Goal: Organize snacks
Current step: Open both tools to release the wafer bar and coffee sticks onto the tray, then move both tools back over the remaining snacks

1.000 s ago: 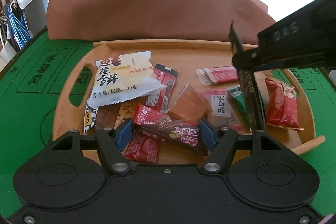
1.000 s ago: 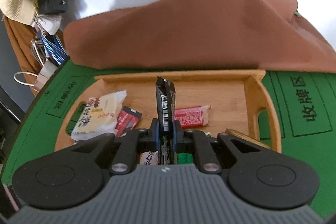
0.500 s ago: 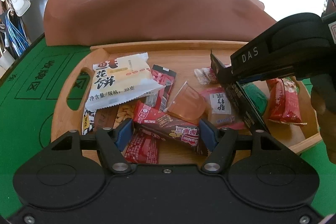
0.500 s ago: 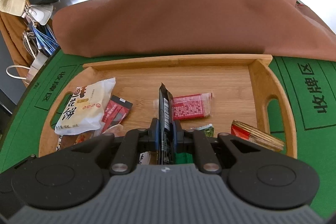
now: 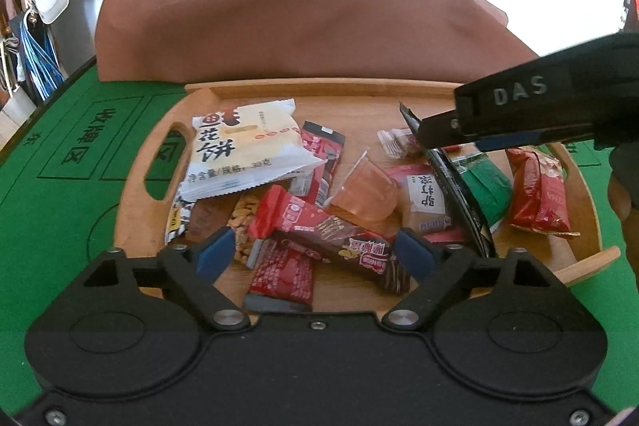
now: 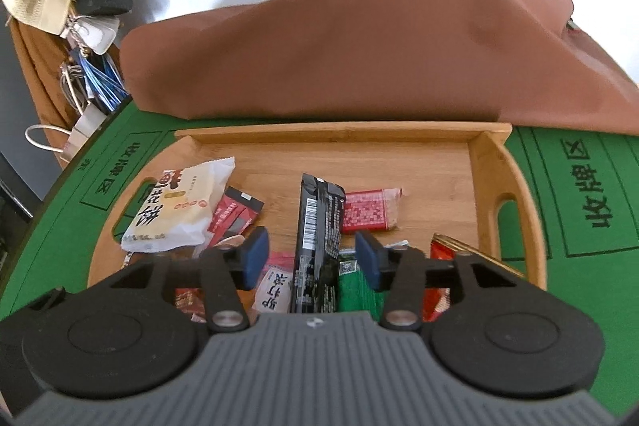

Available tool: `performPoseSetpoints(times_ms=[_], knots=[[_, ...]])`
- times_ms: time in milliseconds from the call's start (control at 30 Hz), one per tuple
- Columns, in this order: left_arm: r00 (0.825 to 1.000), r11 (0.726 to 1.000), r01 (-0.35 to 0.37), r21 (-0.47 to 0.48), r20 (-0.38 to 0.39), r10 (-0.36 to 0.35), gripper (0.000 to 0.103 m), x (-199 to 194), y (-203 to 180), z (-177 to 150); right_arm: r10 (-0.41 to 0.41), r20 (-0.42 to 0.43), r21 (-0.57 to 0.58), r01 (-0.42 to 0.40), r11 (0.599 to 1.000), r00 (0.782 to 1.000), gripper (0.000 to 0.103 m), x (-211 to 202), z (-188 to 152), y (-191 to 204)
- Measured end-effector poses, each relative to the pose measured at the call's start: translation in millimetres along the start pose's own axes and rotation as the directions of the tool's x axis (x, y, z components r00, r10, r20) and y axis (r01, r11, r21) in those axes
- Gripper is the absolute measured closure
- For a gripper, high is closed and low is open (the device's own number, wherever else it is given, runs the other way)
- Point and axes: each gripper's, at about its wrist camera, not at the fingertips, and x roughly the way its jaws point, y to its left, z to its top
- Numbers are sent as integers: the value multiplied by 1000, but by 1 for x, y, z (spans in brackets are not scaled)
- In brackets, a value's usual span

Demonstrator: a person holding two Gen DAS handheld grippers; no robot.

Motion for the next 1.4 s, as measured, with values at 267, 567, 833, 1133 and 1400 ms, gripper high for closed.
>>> performPoseSetpoints(times_ms=[267,567,833,1133,1400], knots=[[1000,1000,-2,16,30,1,3,-31,2,-12,34,28,-47,-33,998,999,26,-35,-19,-2],[998,999,29,22,54,-30,1,-69,3,-37,71,71,-121,-62,991,995,15,-82,-56,0],[998,999,53,12,35,-54,0,-87,5,-64,93,38,-215,-83,973,995,13,-109,-101,5],[995,995,95,26,19,-96,0,-93,1,-84,126,-13,-318,-123,940,992,1,-122,-147,13],[994,994,104,26,-24,-104,0,-86,-5,-88,148,-79,-356,-167,920,986,0,-118,-172,14]])
